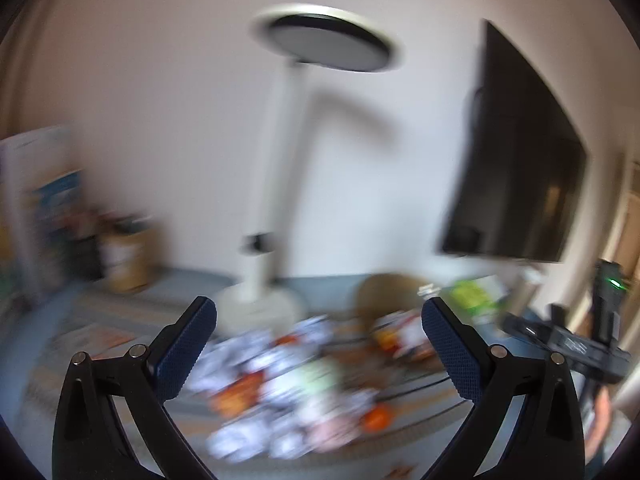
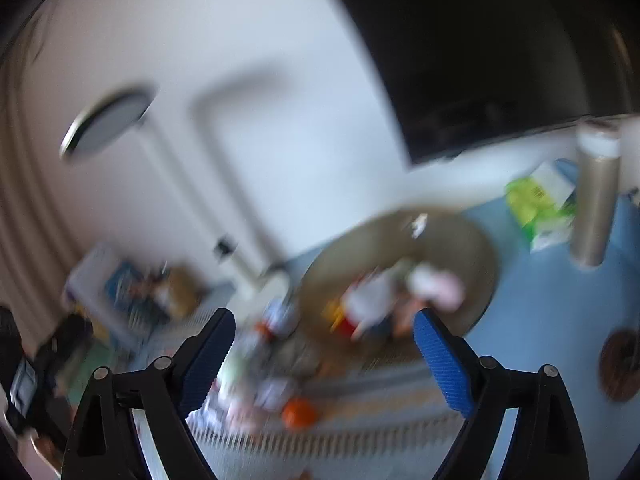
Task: Organize objects
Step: 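Carry the cat plush with the left tool into the bowl while the right tool drops the dango plush there, then grasp a crumpled paper ball with the left tool while the right tool grasps another dango plush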
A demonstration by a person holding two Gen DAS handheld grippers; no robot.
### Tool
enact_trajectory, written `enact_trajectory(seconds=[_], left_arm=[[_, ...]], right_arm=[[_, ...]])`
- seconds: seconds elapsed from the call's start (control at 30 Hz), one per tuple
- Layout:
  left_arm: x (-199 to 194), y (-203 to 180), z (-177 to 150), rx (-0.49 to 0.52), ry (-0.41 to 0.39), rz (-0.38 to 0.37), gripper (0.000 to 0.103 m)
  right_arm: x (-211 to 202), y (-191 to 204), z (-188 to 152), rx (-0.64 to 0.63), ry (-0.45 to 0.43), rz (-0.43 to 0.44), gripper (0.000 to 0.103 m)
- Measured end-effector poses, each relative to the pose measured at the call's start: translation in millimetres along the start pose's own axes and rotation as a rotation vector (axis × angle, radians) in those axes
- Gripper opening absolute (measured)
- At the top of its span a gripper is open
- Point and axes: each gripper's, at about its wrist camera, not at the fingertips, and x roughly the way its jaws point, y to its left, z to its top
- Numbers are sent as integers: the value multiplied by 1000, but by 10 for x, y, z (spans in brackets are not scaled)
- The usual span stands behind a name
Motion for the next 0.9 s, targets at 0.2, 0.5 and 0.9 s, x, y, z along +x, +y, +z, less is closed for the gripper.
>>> enact_trajectory(seconds=[0.2, 0.5, 0.9], left_arm=[[142, 1196, -844, -173, 216, 226, 102], [296, 1363, -1253, -202, 238, 231, 102], [821, 1027, -1028, -65, 479, -60, 102]], right_arm=[[372, 395, -942, -104, 120, -1, 91], [759, 398, -1246, -86, 182, -56, 91], [1032, 873, -975, -130, 403, 133, 91]])
